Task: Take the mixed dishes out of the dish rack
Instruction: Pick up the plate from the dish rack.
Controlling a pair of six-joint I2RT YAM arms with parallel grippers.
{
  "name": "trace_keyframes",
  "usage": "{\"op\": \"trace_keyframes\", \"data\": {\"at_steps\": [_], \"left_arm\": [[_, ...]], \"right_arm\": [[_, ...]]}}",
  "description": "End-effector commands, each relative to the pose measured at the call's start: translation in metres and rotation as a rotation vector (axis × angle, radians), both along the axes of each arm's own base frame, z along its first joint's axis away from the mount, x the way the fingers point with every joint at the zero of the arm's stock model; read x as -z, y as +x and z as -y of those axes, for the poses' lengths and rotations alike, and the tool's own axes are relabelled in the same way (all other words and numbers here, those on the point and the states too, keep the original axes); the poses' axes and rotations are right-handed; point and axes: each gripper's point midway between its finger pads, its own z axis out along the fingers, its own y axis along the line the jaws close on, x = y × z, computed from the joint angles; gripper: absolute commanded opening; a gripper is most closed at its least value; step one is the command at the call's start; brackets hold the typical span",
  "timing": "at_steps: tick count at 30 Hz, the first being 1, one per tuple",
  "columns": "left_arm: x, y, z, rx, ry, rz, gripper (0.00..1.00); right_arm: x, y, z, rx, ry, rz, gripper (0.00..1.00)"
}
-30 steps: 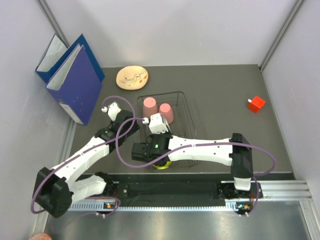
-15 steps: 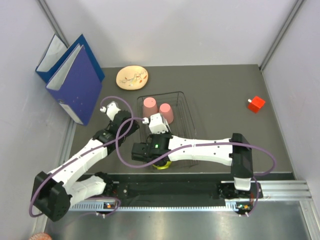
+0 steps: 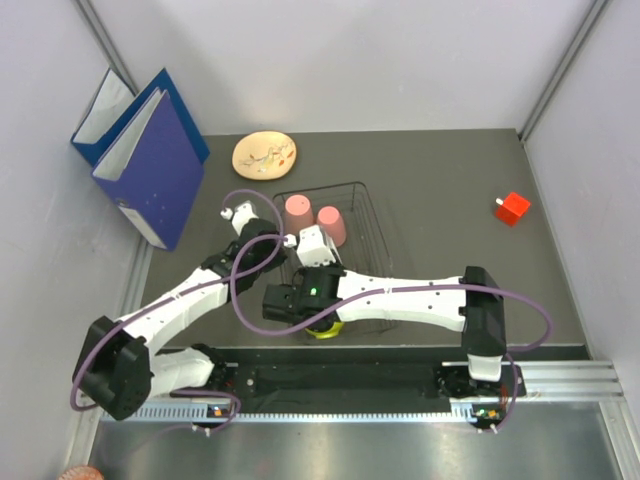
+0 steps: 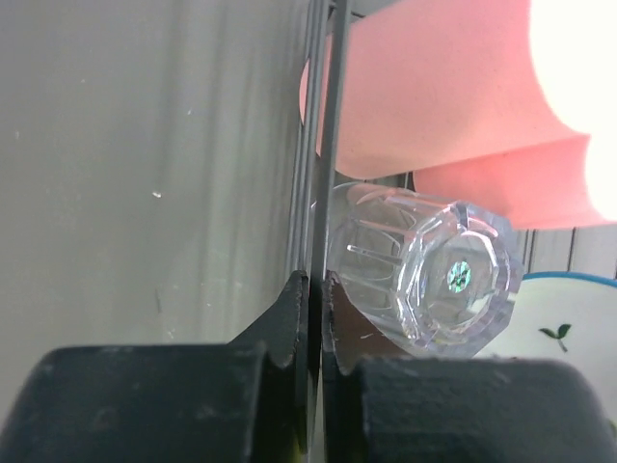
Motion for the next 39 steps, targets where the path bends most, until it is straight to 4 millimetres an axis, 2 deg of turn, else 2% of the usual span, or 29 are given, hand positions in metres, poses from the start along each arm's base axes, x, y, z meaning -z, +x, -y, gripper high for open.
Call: {"op": "trace_keyframes", "data": {"at_steps": [1, 5, 6, 13, 22, 28, 33, 36, 37, 39], "left_arm": [[0.009, -0.001, -0.003, -0.015, 0.005, -0.007, 0.00], [0.012, 0.004, 0.000, 0.010, 0.035, -0.026, 0.00], [0.009, 0.007, 0.003, 0.017, 0.033, -0.025, 0.00], [0.019, 0.020, 0.020, 0.064, 0.037, -0.069, 0.00], [0.018, 0.025, 0.025, 0.066, 0.030, -0.067, 0.00], [0.013, 0.026, 0.023, 0.063, 0.034, -0.053, 0.00], [0.012, 0.027, 0.025, 0.065, 0.031, -0.057, 0.00], [0.008, 0.028, 0.024, 0.064, 0.031, -0.049, 0.00], [0.008, 0.028, 0.024, 0.064, 0.033, -0.050, 0.00], [0.003, 0.028, 0.023, 0.059, 0.037, -0.043, 0.11]], "right_arm": [[-0.050, 0.008, 0.004, 0.001, 0.069, 0.111, 0.00], [-0.062, 0.010, 0.003, -0.003, 0.085, 0.126, 0.00], [-0.064, 0.010, 0.003, -0.007, 0.078, 0.129, 0.00], [-0.081, 0.012, 0.003, -0.019, 0.081, 0.152, 0.00], [-0.098, 0.012, 0.014, -0.026, 0.100, 0.161, 0.00], [-0.122, 0.014, 0.028, -0.016, 0.165, 0.170, 0.00], [-0.132, 0.015, 0.042, 0.005, 0.235, 0.146, 0.00], [-0.152, 0.019, 0.061, 0.022, 0.336, 0.140, 0.00], [-0.163, 0.019, 0.073, 0.024, 0.385, 0.146, 0.00], [-0.168, 0.027, 0.080, 0.018, 0.442, 0.134, 0.00]]}}
